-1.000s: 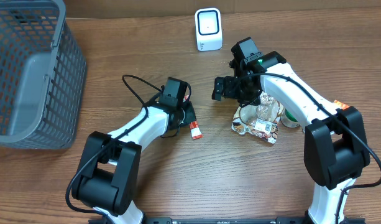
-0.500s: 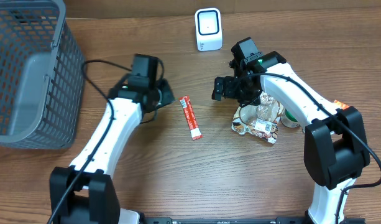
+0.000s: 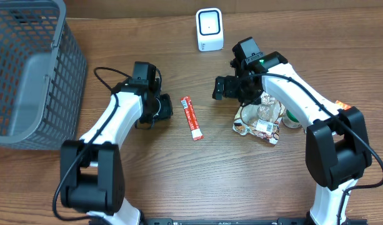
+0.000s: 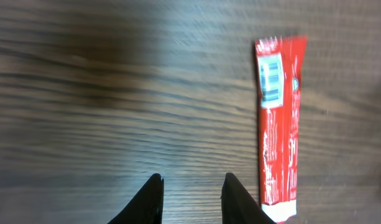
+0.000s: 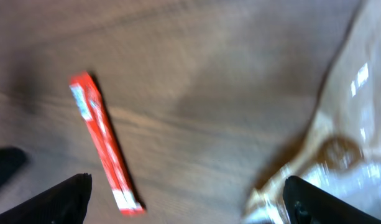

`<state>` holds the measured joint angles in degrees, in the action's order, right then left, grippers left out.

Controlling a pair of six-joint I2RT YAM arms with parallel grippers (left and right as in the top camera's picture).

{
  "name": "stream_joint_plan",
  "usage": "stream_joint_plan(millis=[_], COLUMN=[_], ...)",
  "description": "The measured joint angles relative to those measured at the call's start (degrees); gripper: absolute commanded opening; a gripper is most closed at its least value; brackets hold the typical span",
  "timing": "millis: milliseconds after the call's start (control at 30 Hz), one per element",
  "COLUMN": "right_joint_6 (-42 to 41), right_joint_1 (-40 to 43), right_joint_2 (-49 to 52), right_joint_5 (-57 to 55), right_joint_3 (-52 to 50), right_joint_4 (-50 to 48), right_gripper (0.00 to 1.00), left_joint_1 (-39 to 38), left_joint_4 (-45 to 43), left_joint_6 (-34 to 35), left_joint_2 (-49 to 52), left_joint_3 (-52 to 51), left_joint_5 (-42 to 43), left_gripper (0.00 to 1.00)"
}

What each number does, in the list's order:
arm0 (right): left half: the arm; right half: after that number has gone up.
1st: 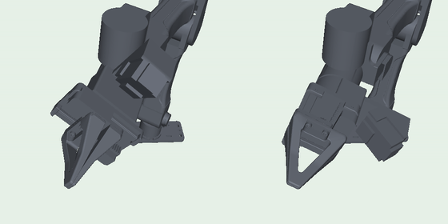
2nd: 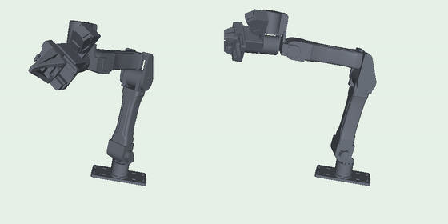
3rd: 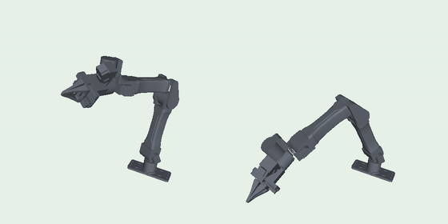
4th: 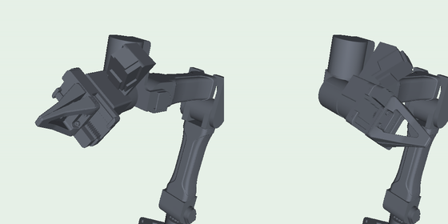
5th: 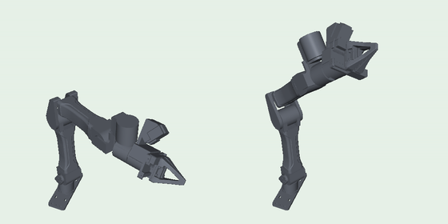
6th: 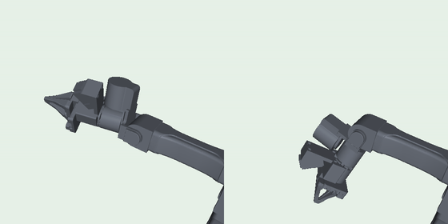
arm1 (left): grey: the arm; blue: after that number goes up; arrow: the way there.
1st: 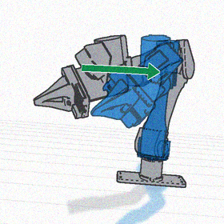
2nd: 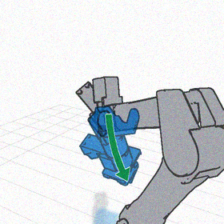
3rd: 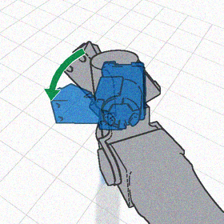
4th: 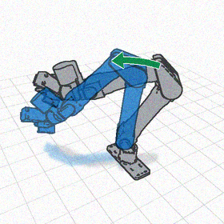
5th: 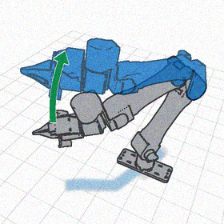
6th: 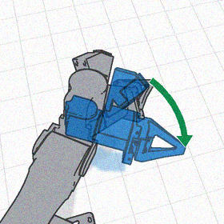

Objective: Scan the item barcode
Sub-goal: 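Carry the red wrapper right and set it down mid-table, then move the right gripper to the red wrapper and grasp its end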

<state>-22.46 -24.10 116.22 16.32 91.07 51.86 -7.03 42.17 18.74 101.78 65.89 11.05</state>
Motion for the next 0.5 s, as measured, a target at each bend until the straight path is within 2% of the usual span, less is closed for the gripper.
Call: stream_joint_plan(millis=[100, 233, 500], right_joint_6=[-0.1, -0.1, -0.2], right_joint_1=[0.0, -0.1, -5.4], right_joint_2=[0.0, 0.0, 0.0], right_joint_5=[0.0, 1.5, 3.5], right_joint_3=[0.0, 0.0, -3.3], right_joint_4=[-2.6, -1.0, -2.8], right_gripper=[1.00, 1.00, 1.00], left_joint_1=[0.0, 0.0, 0.0], left_joint_4=[-0.2, -1.2, -3.7], left_joint_6=[-2.3, -3.8, -4.4], left_joint_2=[2.3, 4.8, 7.4], left_joint_3=[0.0, -0.1, 0.1], left_joint_5=[1.9, 3.5, 5.4], left_gripper=[0.24, 0.23, 0.30])
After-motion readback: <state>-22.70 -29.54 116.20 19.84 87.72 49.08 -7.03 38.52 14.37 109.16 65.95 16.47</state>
